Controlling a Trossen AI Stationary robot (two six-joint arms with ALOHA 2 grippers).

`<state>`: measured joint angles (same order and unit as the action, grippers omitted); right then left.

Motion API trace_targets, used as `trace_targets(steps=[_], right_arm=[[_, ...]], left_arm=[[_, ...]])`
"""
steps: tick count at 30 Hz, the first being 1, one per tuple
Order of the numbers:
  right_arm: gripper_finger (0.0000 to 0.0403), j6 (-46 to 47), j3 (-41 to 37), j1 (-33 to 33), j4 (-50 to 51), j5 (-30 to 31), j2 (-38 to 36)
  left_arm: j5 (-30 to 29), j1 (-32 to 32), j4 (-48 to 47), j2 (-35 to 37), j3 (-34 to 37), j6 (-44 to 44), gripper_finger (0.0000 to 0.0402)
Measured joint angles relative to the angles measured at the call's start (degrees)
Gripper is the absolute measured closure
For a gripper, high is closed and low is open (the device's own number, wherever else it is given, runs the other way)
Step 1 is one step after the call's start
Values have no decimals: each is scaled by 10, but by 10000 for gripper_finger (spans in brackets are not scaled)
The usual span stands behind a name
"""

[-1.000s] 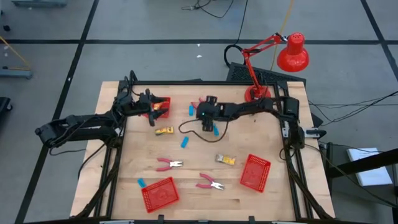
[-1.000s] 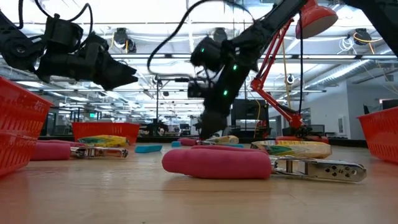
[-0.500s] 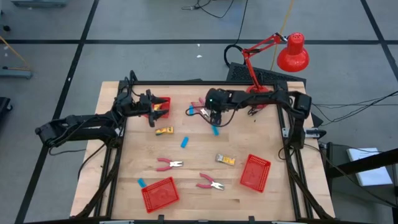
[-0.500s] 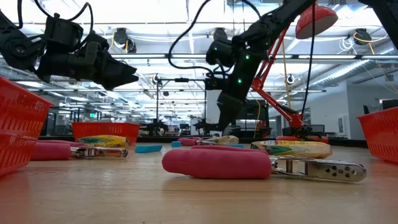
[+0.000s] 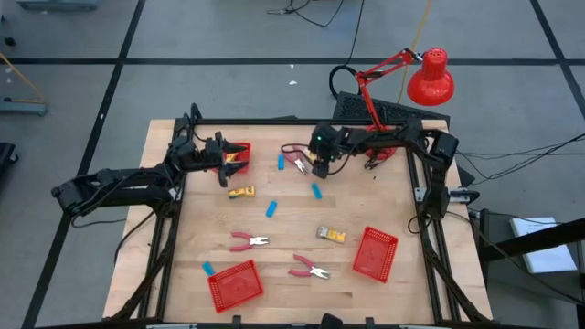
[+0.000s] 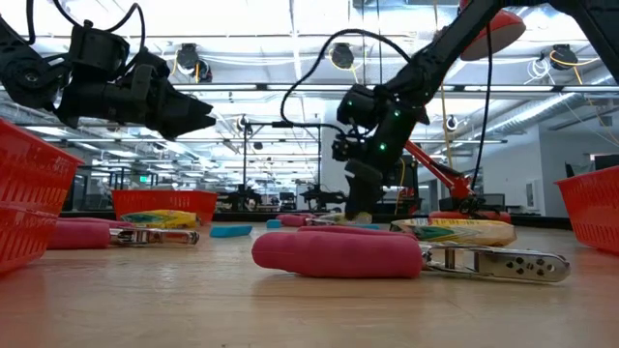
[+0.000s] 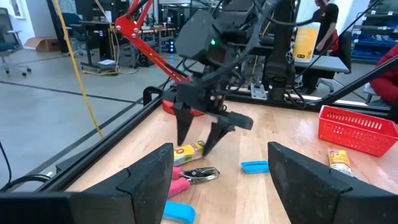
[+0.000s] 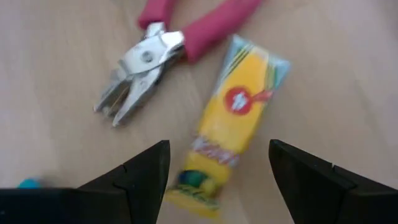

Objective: Pick & Place School Supplies
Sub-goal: Put the yellow crayon box into the top red basket

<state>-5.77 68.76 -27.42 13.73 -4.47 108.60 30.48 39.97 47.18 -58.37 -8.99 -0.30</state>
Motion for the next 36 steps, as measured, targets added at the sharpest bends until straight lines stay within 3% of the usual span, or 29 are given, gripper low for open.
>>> trace_targets(steps=[6, 12, 15, 20, 21, 28, 36], right_arm=[[145, 7, -21, 13, -40, 2, 9], [187, 6, -47, 31, -88, 44, 8], [225, 7, -58, 35, -99, 46, 7], [342, 15, -68, 45, -112, 51, 6], [349, 15, -71, 47, -121, 53, 6], [349, 11, -81, 79, -191, 120, 10], [349, -6, -81, 124, -298, 149, -15]], left_arm=[[-3, 0, 1, 0, 0, 0, 142], [-4, 0, 0, 0, 0, 0, 142], [-5, 0, 0, 0, 0, 0, 142], [-5, 0, 0, 0, 0, 1, 142], [-5, 0, 0, 0, 0, 1, 142], [25, 0, -2, 0, 0, 7, 142], [40, -12, -8, 0, 0, 28, 142]])
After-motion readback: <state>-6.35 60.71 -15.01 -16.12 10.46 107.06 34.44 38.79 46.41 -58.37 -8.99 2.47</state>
